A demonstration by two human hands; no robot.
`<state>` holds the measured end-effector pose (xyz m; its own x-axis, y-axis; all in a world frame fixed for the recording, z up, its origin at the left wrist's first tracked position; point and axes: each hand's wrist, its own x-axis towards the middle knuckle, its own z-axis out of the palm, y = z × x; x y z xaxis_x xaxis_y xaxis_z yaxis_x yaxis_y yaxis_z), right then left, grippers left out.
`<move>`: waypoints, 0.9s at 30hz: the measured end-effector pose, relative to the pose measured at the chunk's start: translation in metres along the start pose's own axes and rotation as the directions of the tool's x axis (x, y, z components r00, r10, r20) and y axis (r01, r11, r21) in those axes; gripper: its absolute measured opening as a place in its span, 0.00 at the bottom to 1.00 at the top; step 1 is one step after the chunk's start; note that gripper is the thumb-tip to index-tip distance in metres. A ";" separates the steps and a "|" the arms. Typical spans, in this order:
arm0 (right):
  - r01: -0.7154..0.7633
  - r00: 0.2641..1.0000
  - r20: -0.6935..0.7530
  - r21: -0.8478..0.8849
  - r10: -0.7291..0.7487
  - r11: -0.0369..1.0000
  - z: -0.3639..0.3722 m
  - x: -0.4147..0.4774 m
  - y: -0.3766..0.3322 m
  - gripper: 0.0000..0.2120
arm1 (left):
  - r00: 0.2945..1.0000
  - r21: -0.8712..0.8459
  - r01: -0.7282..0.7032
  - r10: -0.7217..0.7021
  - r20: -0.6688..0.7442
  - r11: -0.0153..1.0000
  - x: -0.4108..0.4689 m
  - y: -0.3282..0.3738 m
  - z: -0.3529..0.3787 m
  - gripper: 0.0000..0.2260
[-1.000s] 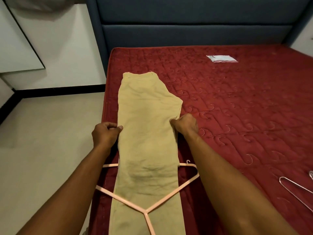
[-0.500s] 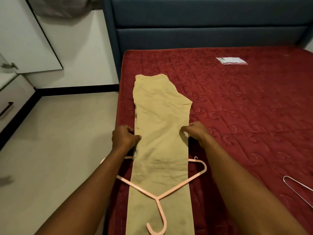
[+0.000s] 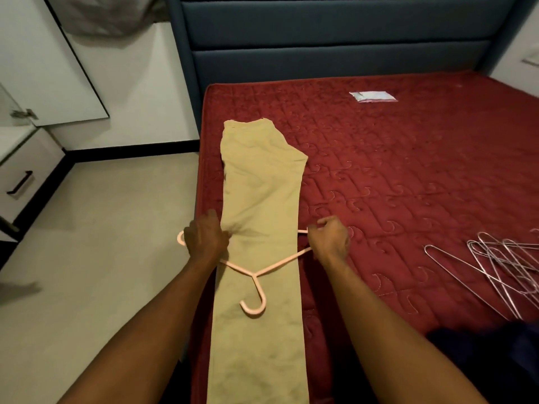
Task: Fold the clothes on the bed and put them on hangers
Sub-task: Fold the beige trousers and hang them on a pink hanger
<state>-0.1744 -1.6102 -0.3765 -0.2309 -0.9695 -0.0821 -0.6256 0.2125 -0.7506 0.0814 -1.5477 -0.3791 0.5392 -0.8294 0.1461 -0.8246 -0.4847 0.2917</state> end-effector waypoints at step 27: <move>0.442 0.879 0.392 -0.449 -0.273 0.777 -0.027 -0.102 0.019 0.15 | 0.972 -0.018 -0.026 0.030 0.232 0.999 -0.124 -0.033 -0.046 0.15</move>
<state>-0.1834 -1.5040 -0.3648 0.2600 -0.9576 -0.1242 -0.9226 -0.2083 -0.3247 0.0494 -1.4161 -0.3630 0.4598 -0.8854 -0.0687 -0.8354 -0.4575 0.3048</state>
